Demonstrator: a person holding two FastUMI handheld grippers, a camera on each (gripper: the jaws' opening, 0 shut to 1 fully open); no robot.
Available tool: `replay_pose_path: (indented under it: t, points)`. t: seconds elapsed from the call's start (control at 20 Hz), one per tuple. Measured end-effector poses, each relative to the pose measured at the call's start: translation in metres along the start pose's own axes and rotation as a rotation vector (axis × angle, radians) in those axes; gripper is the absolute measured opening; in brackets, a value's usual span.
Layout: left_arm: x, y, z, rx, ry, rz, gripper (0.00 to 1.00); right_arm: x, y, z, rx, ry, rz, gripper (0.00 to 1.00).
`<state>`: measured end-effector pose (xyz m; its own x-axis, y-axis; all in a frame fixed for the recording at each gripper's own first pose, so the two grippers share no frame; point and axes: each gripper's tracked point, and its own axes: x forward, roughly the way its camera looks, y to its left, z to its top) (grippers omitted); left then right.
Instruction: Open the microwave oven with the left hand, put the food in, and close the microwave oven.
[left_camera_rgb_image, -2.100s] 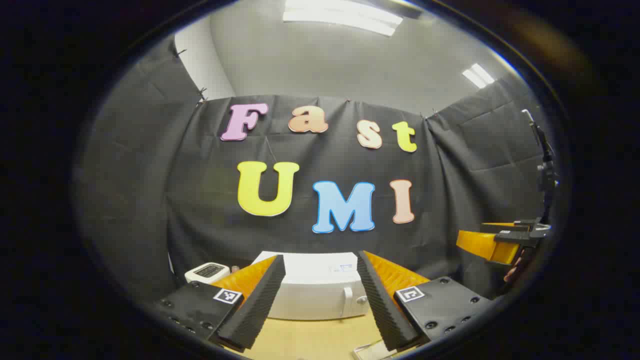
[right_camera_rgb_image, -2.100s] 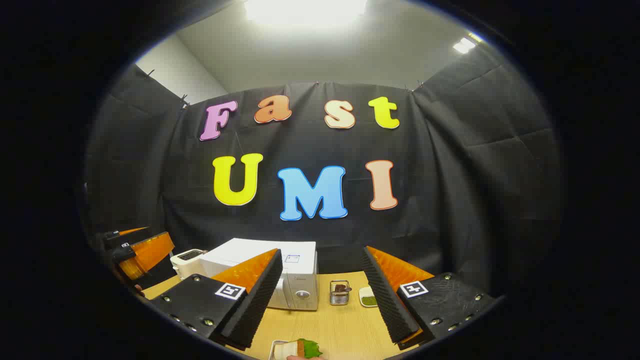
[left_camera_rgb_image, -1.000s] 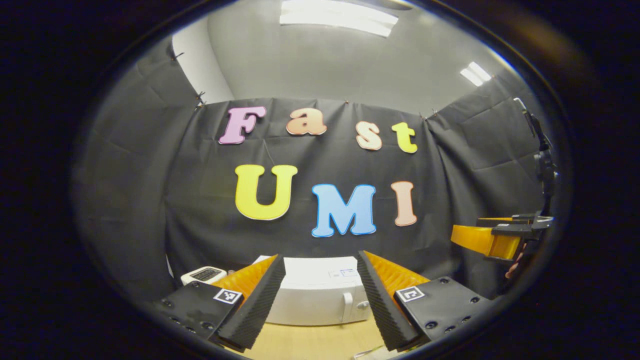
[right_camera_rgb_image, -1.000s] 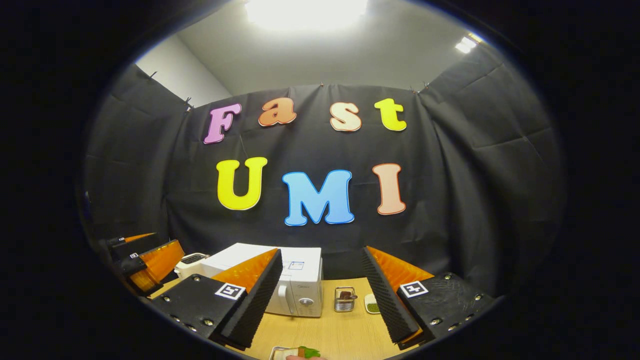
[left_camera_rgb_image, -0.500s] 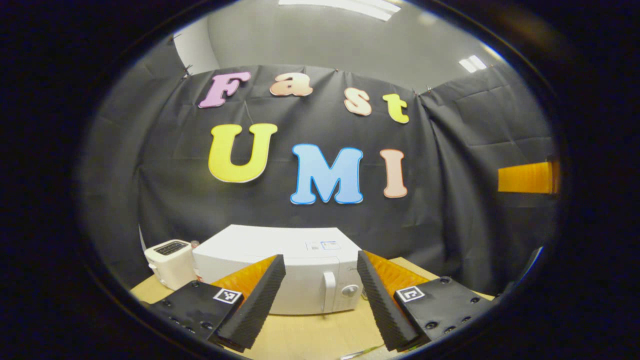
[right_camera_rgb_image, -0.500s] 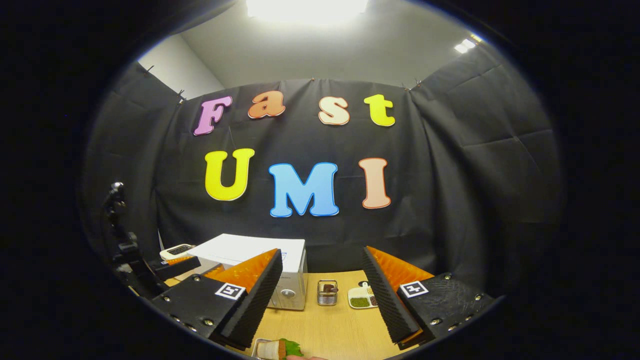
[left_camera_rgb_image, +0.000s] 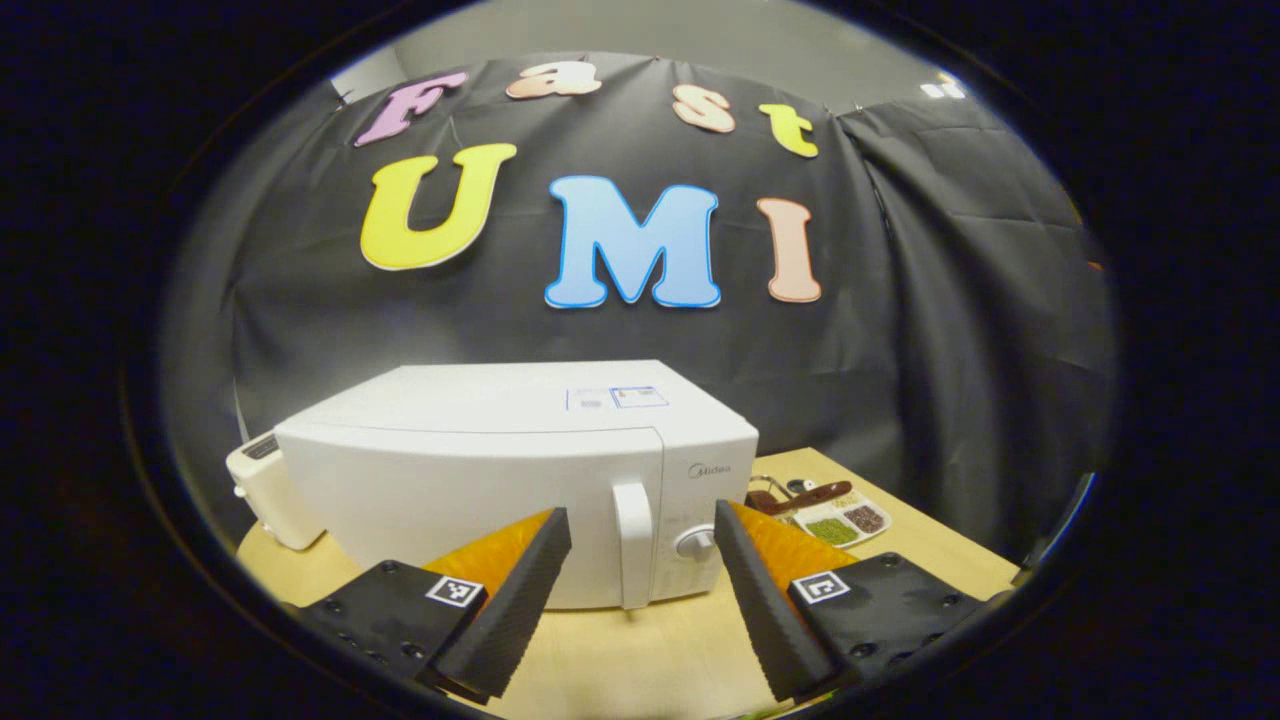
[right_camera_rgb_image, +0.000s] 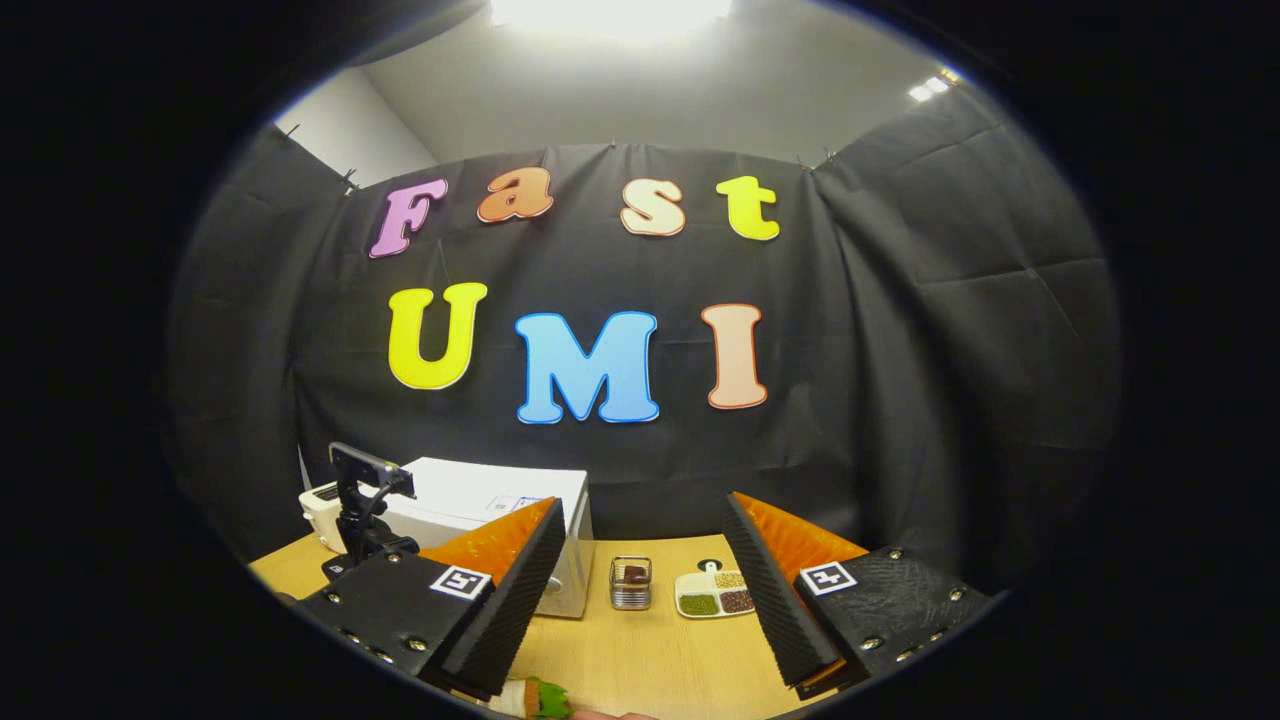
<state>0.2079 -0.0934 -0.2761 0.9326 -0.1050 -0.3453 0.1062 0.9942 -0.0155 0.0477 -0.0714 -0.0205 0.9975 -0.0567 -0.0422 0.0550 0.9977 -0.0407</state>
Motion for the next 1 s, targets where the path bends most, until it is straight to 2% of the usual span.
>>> replay_pose_path:
  t: [0.2,0.25,0.35,0.45,0.55,0.65,0.7,0.85,1.0]
  points:
    - [0.029,0.001,-0.027,0.020,0.067,0.008,0.99,0.011,-0.019,-0.010,0.009,0.031,-0.033,0.96]
    - [0.035,0.001,-0.031,0.023,0.075,0.003,0.94,0.014,-0.023,-0.012,0.009,0.037,-0.039,0.96]
    - [0.043,0.003,-0.038,0.025,0.092,0.004,0.97,0.018,-0.031,-0.015,0.010,0.042,-0.049,0.96]
    - [0.053,0.006,-0.044,0.021,0.111,0.007,0.91,0.020,-0.037,-0.013,0.012,0.042,-0.063,0.96]
    - [0.057,0.005,-0.053,0.019,0.147,-0.005,0.78,0.020,-0.043,-0.014,0.005,0.041,-0.074,0.96]
    - [0.059,0.003,-0.056,0.042,0.154,-0.025,0.53,0.018,-0.050,-0.016,-0.003,0.043,-0.086,0.96]
    - [0.067,0.002,-0.059,0.059,0.150,-0.028,0.35,0.017,-0.051,-0.018,0.000,0.046,-0.089,0.96]
    - [0.057,0.003,-0.057,0.047,0.161,-0.048,0.32,0.017,-0.051,-0.022,0.011,0.060,-0.090,0.96]
    - [0.059,0.002,-0.060,0.085,0.171,-0.057,0.17,0.018,-0.048,-0.020,0.016,0.057,-0.084,0.96]
